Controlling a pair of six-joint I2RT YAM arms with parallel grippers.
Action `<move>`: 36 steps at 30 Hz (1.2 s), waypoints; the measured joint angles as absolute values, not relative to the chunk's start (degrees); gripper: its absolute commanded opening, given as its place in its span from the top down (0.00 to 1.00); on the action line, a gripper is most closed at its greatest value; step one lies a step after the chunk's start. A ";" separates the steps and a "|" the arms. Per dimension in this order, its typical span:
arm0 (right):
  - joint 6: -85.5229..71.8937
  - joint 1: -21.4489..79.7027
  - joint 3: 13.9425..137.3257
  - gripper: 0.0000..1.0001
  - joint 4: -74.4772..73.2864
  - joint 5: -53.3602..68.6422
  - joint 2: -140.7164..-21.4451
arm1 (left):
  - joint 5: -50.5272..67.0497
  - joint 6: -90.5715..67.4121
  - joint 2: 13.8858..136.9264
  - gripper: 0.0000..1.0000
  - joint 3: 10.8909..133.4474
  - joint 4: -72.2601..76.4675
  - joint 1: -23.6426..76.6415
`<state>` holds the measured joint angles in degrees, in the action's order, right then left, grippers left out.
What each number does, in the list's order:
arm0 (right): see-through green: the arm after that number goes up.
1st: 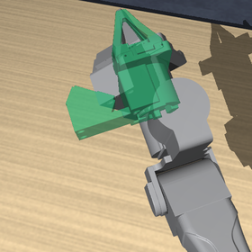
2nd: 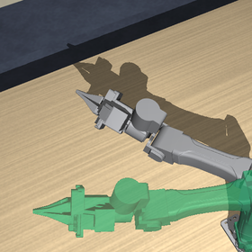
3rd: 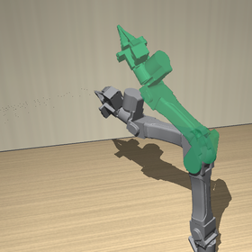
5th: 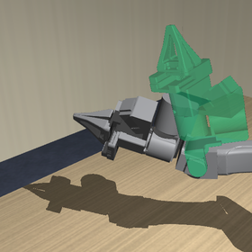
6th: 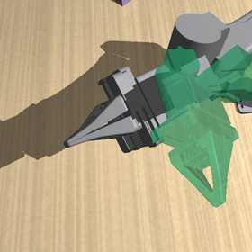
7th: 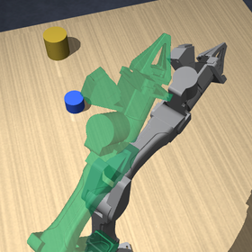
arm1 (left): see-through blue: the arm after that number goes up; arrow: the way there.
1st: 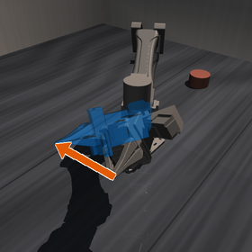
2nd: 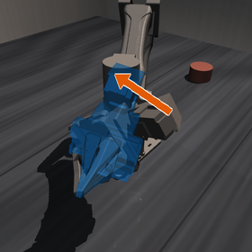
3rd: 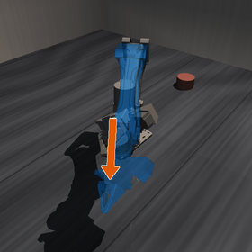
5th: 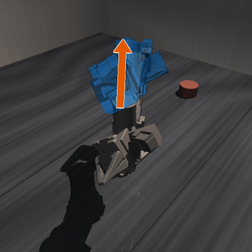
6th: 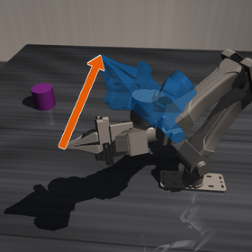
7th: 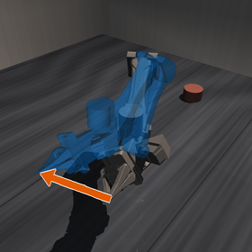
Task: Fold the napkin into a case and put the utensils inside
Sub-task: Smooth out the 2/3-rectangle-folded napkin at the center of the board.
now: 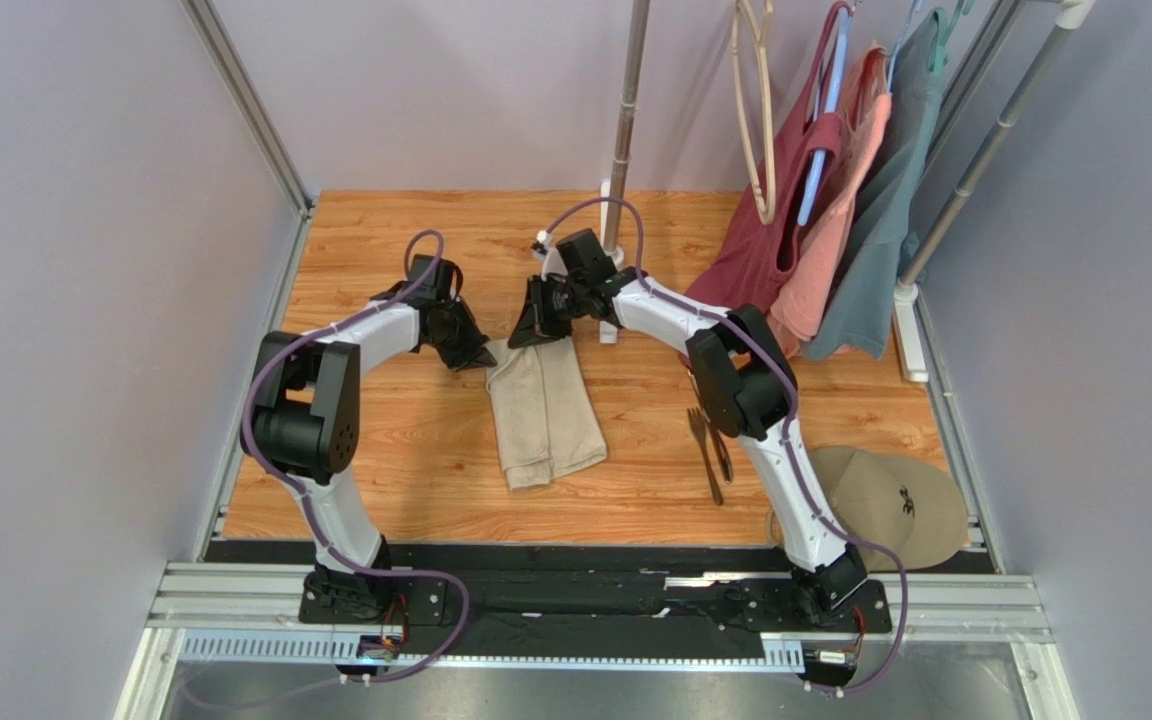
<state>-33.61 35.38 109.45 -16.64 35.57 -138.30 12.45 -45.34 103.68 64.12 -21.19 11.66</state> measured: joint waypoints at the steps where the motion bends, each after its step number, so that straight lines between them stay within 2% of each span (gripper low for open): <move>1: -33.47 34.98 109.45 0.96 -16.58 35.57 -138.45 | 12.64 -45.45 103.92 0.98 64.12 -20.91 11.73; 4: -32.95 33.91 109.45 0.97 -16.51 35.55 -138.89 | 13.21 -45.58 104.55 0.92 64.12 -20.27 12.23; 5: -32.82 33.63 109.45 0.97 -16.47 35.57 -139.13 | 13.28 -45.56 104.57 0.87 64.12 -20.27 12.51; 8: -32.01 32.88 109.45 0.97 -16.51 35.55 -140.16 | 12.95 -44.84 104.20 0.82 64.12 -20.40 13.58; 14: -30.46 32.71 110.67 0.97 -16.64 36.62 -141.71 | 13.34 -43.55 98.32 0.81 63.33 -21.47 15.55; 20: -28.91 32.80 111.70 0.84 -18.76 35.38 -141.67 | 14.61 -42.30 95.64 0.82 62.85 -21.34 17.58; 23: -28.62 32.80 111.04 0.75 -20.34 33.58 -140.33 | 15.49 -41.25 97.21 0.81 63.44 -21.56 18.06; 24: -28.62 32.75 110.10 0.68 -20.75 32.77 -139.24 | 15.59 -40.82 98.24 0.82 64.18 -21.69 18.28; 27: -28.93 32.45 106.96 0.62 -22.06 30.94 -134.96 | 15.51 -39.81 101.54 0.89 67.57 -22.26 19.25; 29: -29.06 31.88 104.88 0.62 -22.59 29.89 -131.55 | 15.59 -39.64 103.55 0.94 70.28 -22.44 19.97; 31: -29.17 30.94 103.13 0.65 -22.83 29.32 -128.62 | 16.01 -39.83 105.58 0.96 72.84 -22.24 20.88; 33: -29.54 29.78 100.86 0.81 -22.96 29.08 -125.82 | 16.08 -40.10 107.57 0.97 74.96 -22.00 21.80; 34: -30.24 28.58 97.32 0.98 -22.90 28.77 -123.28 | 16.03 -40.60 110.63 0.98 77.41 -22.04 22.87; 36: -30.79 28.23 95.85 1.00 -21.76 28.69 -123.04 | 15.94 -40.77 111.90 0.99 78.30 -22.57 23.33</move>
<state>-30.79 28.23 95.85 -21.76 28.69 -123.04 15.94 -40.77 111.90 78.30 -22.57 23.33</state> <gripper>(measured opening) 0.079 0.031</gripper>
